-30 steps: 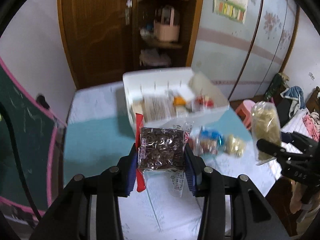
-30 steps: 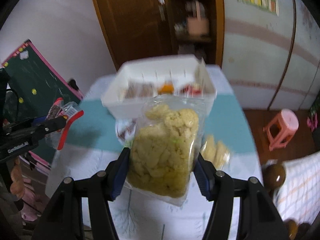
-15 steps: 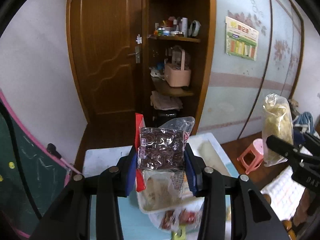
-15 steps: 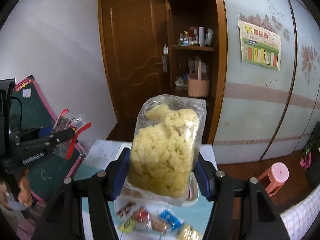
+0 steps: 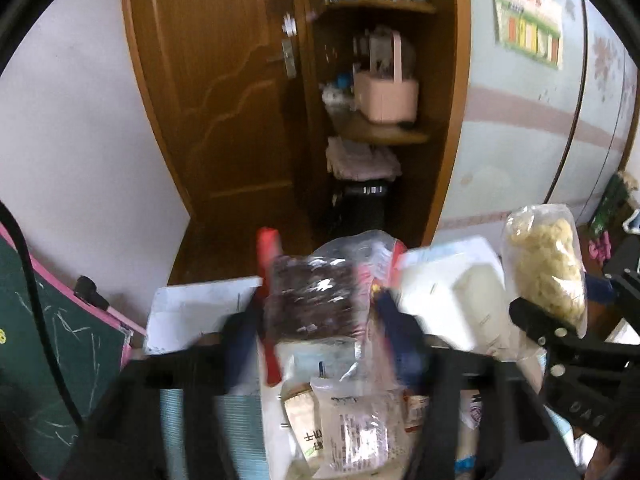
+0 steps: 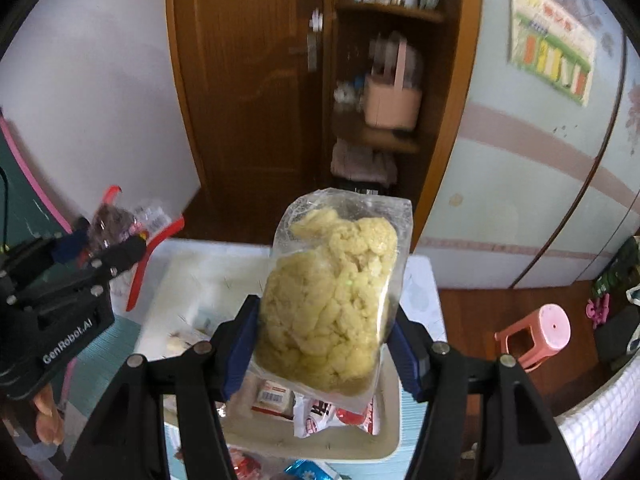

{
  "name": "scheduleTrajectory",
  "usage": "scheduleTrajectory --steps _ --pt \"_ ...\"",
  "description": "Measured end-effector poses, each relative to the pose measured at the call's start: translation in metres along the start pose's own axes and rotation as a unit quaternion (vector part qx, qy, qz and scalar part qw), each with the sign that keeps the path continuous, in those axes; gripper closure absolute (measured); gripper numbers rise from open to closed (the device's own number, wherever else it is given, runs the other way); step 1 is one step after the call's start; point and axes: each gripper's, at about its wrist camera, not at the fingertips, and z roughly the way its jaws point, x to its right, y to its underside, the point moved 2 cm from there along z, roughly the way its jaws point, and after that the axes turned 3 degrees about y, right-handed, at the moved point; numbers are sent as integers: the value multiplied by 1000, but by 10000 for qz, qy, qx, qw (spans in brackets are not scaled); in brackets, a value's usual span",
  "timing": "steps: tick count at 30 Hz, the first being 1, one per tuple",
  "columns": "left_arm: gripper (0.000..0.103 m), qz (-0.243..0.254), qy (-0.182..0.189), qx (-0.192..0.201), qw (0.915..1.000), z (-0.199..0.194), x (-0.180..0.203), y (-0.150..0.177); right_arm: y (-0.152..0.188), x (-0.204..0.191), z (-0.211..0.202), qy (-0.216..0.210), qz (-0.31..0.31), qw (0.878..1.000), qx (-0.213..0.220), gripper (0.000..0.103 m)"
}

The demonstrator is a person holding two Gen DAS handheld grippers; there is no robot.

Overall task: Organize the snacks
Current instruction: 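Carry both bags over the white basket and open both tools, then withdraw both tools from the basket toward the remaining snacks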

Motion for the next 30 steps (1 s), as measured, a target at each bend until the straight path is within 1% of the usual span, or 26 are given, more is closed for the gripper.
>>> scheduleTrajectory --steps 1,2,4,6,7,8,9,13,17,22,26,30 --pt "11 17 -49 -91 9999 11 0 2 0 0 11 -49 50 9999 -131 42" --pt "6 26 -96 -176 9998 19 1 4 2 2 23 -154 166 9992 -314 42" --pt "6 41 -112 -364 9993 34 2 6 5 5 33 -263 357 9982 -414 39" --pt "6 -14 -55 -505 9987 42 2 9 5 9 36 -288 447 9979 -364 32" --pt "6 -54 -5 -542 9985 44 2 10 6 10 35 -356 452 9978 -334 29" --pt "6 -70 17 -552 9985 45 2 12 7 11 34 -407 449 9977 -321 25" --pt "6 -63 23 -544 9985 45 2 13 8 12 33 -431 437 9976 -314 23" --pt "6 19 7 -486 9988 39 4 19 14 13 28 -442 283 9978 -416 23" --pt "6 48 148 -435 9989 15 6 28 23 17 18 -453 113 9979 -450 23" --pt "6 78 338 -319 9989 -19 13 37 41 22 -10 -435 -38 9983 -376 23" --pt "6 188 551 -202 9981 -50 23 46 52 31 -38 -338 -65 9992 -185 23" --pt "6 408 758 -96 9962 -82 35 58 65 41 -70 -292 -37 9995 79 23"
